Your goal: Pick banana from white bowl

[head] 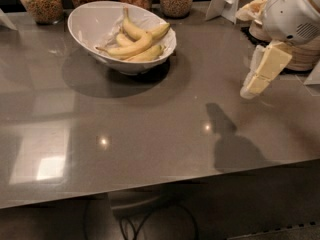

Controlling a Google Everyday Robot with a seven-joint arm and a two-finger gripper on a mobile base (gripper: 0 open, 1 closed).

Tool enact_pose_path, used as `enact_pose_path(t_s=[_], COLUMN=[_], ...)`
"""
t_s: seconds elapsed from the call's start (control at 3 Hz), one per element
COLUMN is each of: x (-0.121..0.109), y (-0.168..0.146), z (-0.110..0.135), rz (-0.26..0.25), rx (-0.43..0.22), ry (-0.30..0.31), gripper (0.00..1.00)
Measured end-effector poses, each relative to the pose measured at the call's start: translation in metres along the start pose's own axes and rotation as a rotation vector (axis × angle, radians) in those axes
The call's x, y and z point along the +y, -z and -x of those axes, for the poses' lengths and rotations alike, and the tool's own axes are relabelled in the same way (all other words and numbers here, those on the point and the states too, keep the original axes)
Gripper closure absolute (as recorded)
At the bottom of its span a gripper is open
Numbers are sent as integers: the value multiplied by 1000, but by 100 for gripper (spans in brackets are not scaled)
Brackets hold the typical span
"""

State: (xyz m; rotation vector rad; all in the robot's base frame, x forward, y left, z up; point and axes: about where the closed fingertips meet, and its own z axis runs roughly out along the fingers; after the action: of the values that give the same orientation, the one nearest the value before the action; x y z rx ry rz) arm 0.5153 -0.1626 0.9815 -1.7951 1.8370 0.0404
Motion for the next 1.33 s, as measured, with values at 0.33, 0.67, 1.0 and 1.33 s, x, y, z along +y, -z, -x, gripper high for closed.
enact_pose_path(t_s=[0.33,0.67,1.0,1.33], x=[-27,-51,-75,-75], y=[-21,-38,-52,-52], z=[19,36,60,60], rz=[16,31,34,34], rx=[-60,-99,-136,-135], ry=[93,168,229,230], gripper=[0,0,0,0])
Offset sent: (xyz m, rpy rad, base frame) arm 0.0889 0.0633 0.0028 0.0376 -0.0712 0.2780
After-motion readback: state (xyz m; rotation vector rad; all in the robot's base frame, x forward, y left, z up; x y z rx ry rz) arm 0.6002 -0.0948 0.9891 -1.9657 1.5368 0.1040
